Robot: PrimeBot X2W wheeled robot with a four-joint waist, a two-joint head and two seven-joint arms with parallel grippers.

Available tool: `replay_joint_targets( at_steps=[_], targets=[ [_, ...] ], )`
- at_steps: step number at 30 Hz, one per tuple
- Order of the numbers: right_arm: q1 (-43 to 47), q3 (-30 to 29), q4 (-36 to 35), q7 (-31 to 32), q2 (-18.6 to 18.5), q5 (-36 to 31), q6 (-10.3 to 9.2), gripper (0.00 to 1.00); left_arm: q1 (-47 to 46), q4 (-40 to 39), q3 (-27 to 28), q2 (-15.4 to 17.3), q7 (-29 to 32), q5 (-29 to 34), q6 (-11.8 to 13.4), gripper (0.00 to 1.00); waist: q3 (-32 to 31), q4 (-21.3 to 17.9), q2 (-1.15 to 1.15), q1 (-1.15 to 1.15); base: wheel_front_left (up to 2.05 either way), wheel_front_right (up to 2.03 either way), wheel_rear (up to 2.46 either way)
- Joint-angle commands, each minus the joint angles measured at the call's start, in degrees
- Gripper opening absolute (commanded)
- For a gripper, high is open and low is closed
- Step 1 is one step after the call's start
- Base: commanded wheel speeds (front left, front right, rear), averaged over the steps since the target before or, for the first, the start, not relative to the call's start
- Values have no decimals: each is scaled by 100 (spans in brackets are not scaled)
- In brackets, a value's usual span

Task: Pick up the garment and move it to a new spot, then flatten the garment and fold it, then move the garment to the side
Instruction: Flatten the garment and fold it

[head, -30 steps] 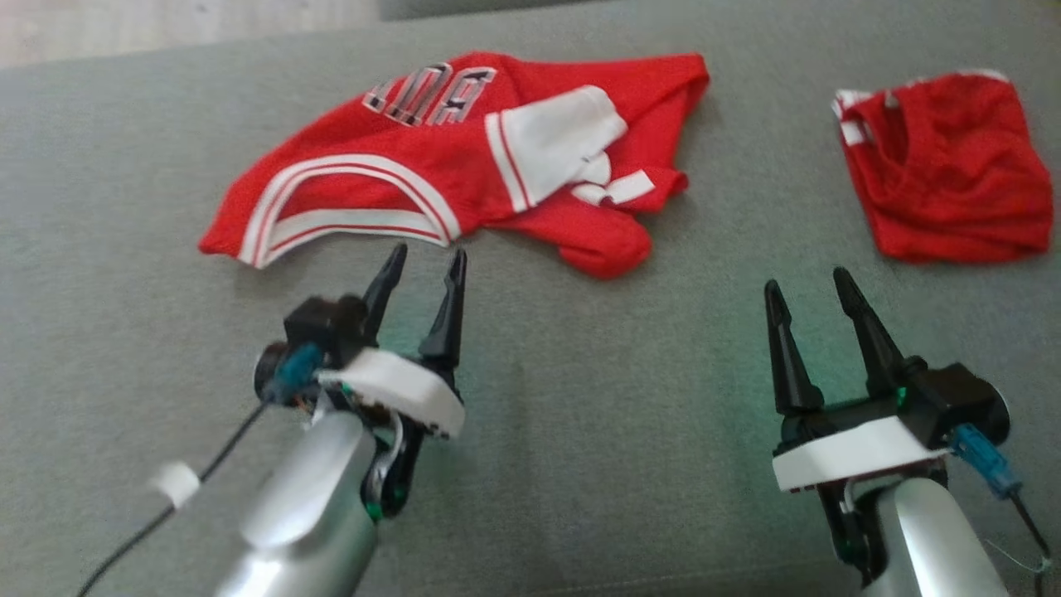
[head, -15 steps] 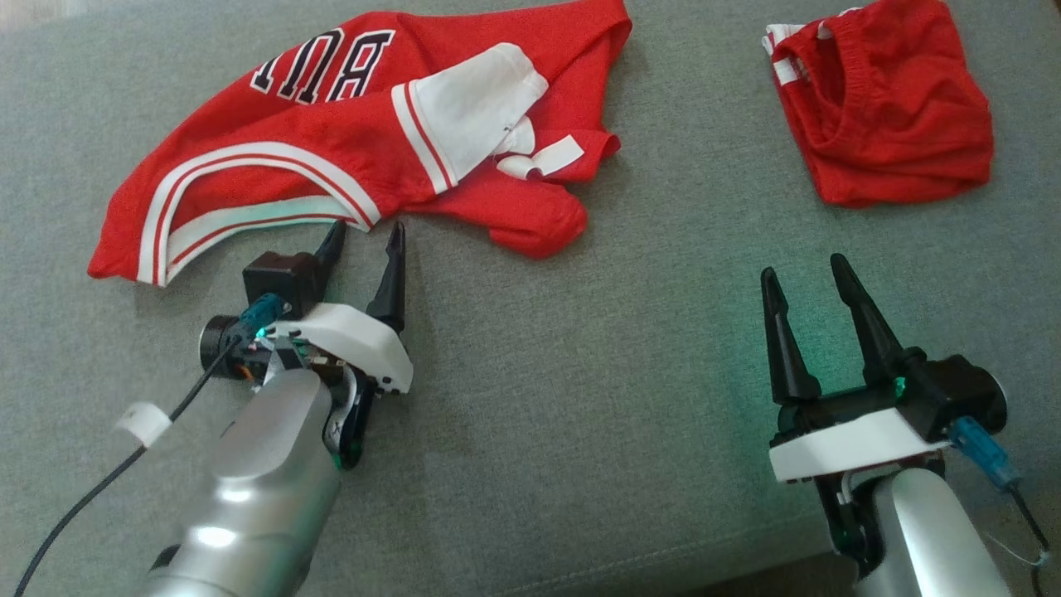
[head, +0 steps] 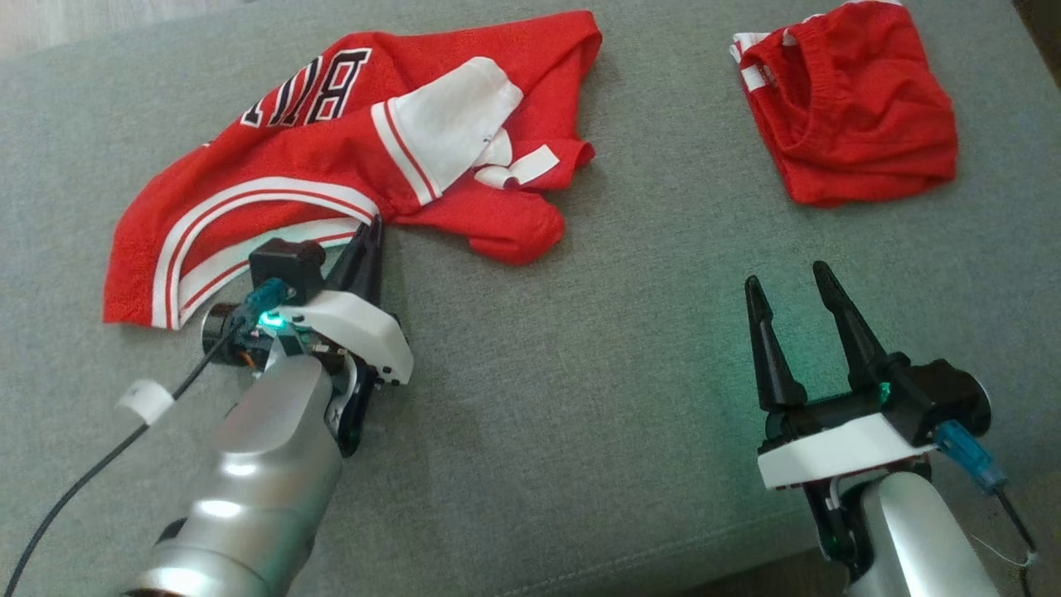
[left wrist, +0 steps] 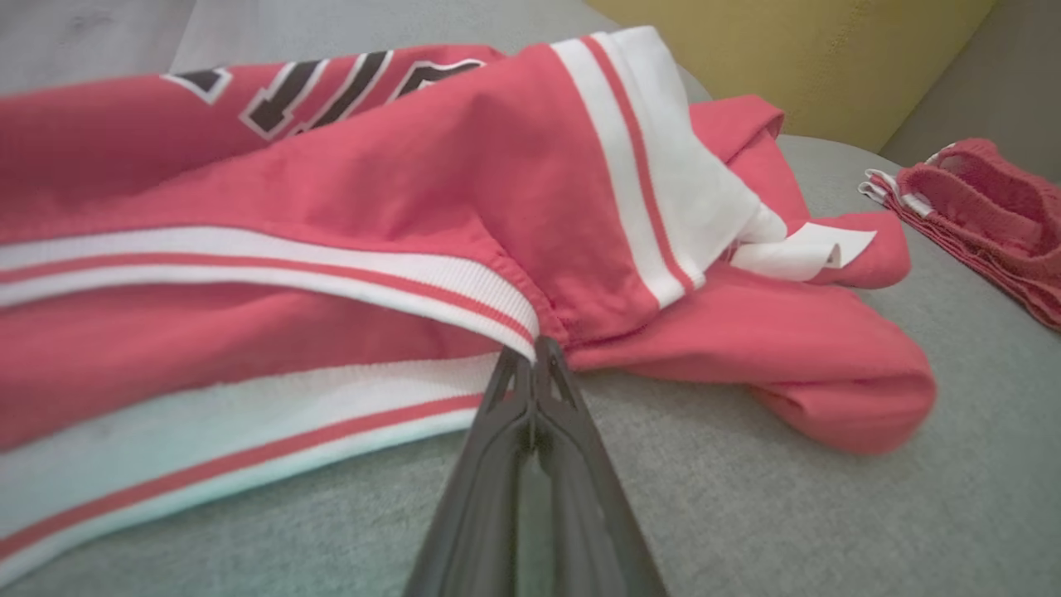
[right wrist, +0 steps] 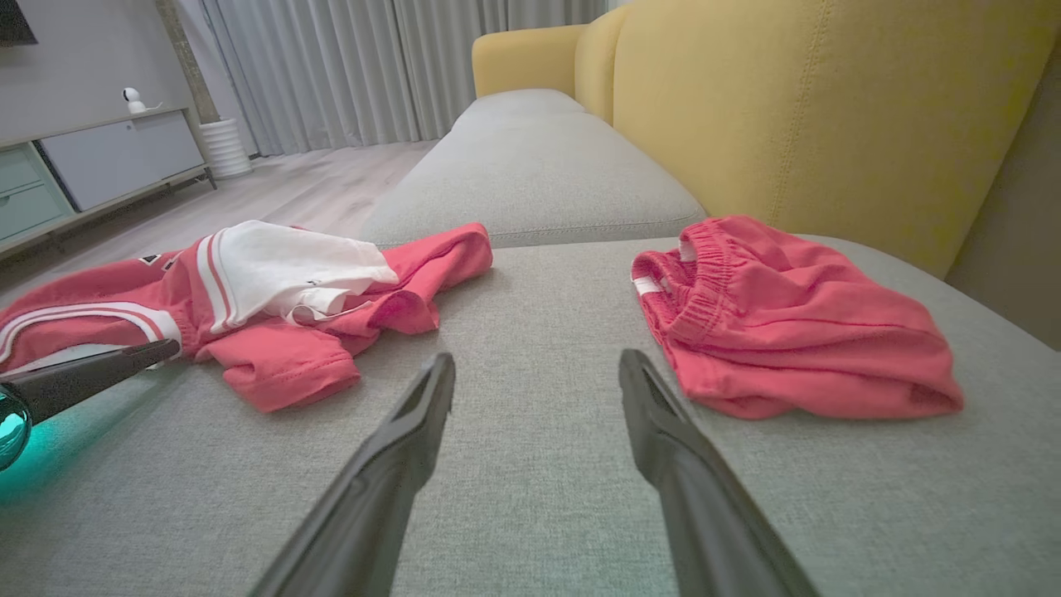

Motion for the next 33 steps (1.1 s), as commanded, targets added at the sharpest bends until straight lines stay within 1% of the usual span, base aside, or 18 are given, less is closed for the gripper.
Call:
replay_joint_targets(
  at_steps=[1, 5, 9, 13, 18, 23, 26, 29, 33],
  targets=[
    [-157, 97, -159, -57, -20, 22, 37, 100, -287, -21, 141, 63, -87, -74, -14, 0, 2, -36, 0, 0, 0, 0, 0],
    [-158, 46, -139, -66, -20, 36, 37, 100, -372, 64, 210, 84, -170, -104, -37, 0, -14, -43, 0, 0, 0, 0, 0],
    [-108, -91, -106, -72, -20, 38, 37, 100, -328, -220, 303, 116, -228, -67, -64, 0, -124, 95, 0, 0, 0, 0, 0],
    [-47, -247, -54, -85, -20, 52, 37, 100, 2, -1201, 481, 260, -235, 218, 16, 0, -314, 353, 0, 0, 0, 0, 0],
    [71, -320, 54, -88, -20, 58, 37, 100, 869, -2726, 731, 458, -237, 497, 109, 0, -679, 689, 0, 0, 0, 0, 0],
    [251, -341, 170, -86, -20, 99, 37, 100, 1906, -3960, 845, 816, -205, 495, 214, 0, -1078, 918, 0, 0, 0, 0, 0],
    [383, -380, 192, -80, -20, 101, 37, 100, 2543, -4459, 976, 1069, 31, 332, 372, 0, -1244, 1007, 0, 0, 0, 0, 0],
    [472, -387, 187, -77, -20, 98, 37, 100, 3102, -4646, 1152, 1319, 270, 134, 513, 0, -1299, 1026, 0, 0, 0, 0, 0],
    [486, -383, 164, -47, -20, 73, 37, 100, 3462, -4364, 1351, 1494, 398, -117, 550, 0, -1252, 1004, 0, 0, 0, 0, 0]
  ],
)
